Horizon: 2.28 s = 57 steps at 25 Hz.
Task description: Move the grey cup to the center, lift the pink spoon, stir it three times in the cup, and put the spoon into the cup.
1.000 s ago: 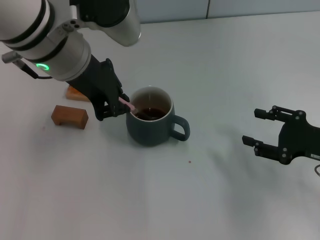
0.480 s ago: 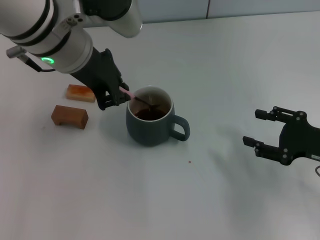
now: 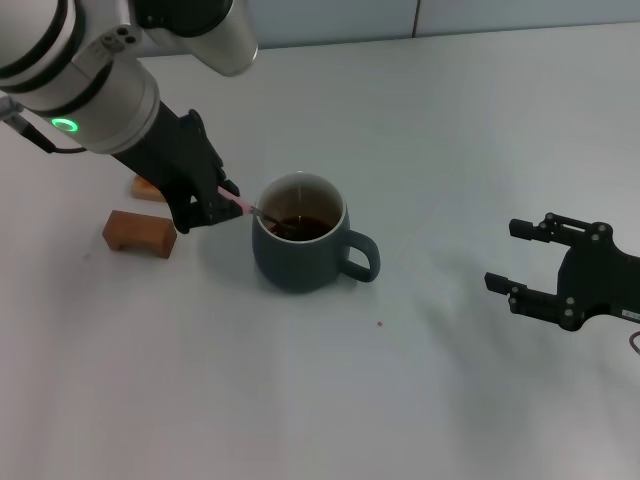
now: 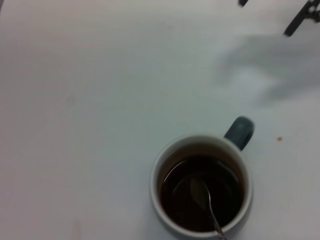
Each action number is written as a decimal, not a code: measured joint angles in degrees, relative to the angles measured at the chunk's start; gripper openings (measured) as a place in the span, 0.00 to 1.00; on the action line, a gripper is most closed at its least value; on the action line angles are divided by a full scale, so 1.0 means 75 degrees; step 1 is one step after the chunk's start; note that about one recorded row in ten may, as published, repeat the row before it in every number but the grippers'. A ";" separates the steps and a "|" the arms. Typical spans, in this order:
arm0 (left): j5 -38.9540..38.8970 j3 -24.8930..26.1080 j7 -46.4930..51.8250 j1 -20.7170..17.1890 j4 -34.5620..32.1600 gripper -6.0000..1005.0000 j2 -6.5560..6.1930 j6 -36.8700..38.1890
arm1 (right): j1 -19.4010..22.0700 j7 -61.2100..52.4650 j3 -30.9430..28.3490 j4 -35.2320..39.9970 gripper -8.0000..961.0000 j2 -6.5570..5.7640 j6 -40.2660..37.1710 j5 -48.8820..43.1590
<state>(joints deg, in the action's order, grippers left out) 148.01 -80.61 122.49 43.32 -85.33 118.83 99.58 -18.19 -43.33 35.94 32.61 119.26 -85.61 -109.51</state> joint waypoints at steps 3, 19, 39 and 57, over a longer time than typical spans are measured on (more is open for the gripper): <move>-0.0202 -0.0030 -0.0031 0.0019 0.0033 0.14 0.0004 0.0005 | -0.0001 -0.0001 0.0000 -0.0001 0.72 0.0001 0.0001 0.0000; 0.0111 -0.0188 0.0177 0.0055 0.0531 0.14 0.0014 -0.0705 | 0.0025 -0.0005 0.0000 0.0000 0.72 0.0013 -0.0070 0.0000; -0.0303 -0.0276 0.0427 -0.0101 0.0611 0.18 0.0035 -0.0608 | 0.0024 -0.0024 0.0000 0.0000 0.72 0.0001 -0.0096 0.0000; -0.5075 0.3224 -0.0216 -0.1656 0.0206 0.48 -0.0059 -0.0780 | -0.0012 -0.0024 -0.0001 0.0000 0.72 -0.0011 -0.0042 0.0000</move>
<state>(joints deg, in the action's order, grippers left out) 109.95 -56.44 120.87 30.90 -83.79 118.39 93.73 -18.29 -43.51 35.94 32.61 119.18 -85.93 -109.51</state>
